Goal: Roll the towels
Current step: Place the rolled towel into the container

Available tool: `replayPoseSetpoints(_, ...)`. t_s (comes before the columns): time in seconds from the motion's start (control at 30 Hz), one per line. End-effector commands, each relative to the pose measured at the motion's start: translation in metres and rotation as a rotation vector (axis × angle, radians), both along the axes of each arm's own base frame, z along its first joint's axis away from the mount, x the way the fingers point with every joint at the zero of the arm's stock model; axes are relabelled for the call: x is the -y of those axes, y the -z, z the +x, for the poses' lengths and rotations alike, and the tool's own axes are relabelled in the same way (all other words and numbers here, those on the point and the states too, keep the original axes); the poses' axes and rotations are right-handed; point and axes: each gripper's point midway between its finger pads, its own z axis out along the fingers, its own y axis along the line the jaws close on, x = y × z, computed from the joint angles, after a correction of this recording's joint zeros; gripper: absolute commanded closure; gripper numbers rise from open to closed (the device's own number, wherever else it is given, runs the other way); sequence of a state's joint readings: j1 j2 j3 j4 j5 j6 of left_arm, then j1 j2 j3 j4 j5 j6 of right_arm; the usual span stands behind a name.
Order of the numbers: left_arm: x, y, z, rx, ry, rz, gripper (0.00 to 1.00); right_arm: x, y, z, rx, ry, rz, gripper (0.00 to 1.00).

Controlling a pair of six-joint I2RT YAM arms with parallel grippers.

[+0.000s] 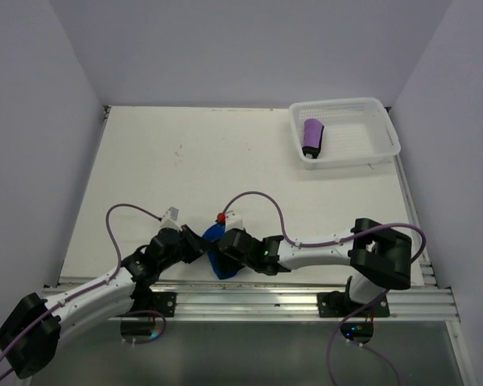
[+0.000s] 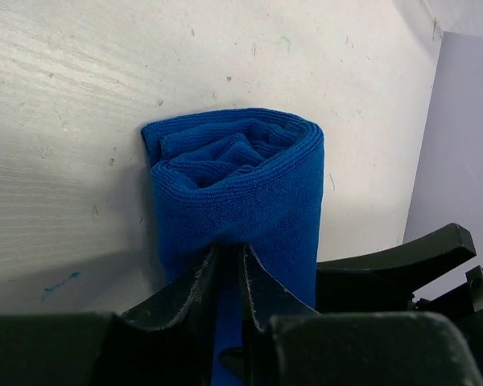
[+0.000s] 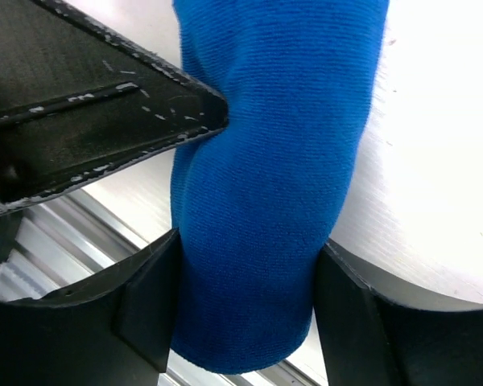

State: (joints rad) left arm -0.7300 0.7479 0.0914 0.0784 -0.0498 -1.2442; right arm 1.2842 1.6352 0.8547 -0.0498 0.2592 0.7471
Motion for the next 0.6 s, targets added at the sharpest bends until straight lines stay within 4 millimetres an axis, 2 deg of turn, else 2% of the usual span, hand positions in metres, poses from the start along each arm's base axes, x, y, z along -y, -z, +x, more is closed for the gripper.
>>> replayPoseSetpoints(0.0,-0.023,0.033,-0.013,-0.066,-0.008,0.142,0.81,0.004,-0.007,0.008,0.039,0.042,-0.039,0.37)
replayPoseSetpoints(0.1,-0.024,0.035,-0.015,-0.075,-0.009,0.149,0.81,0.011,-0.005,0.012,0.05,0.067,-0.088,0.34)
replayPoseSetpoints(0.3,-0.028,0.039,-0.017,-0.079,-0.015,0.158,0.81,0.01,-0.001,0.013,0.035,0.103,-0.079,0.15)
replayPoseSetpoints(0.37,-0.03,0.041,-0.019,-0.089,-0.014,0.168,0.81,0.009,0.001,0.009,0.016,0.098,-0.062,0.05)
replayPoseSetpoints(0.43,-0.031,0.043,-0.02,-0.097,-0.012,0.175,0.81,0.006,0.0,0.008,0.007,0.095,-0.043,0.01)
replayPoseSetpoints(0.57,-0.032,0.047,-0.022,-0.108,-0.008,0.183,0.81,-0.004,0.005,0.003,-0.035,0.079,0.015,0.04)
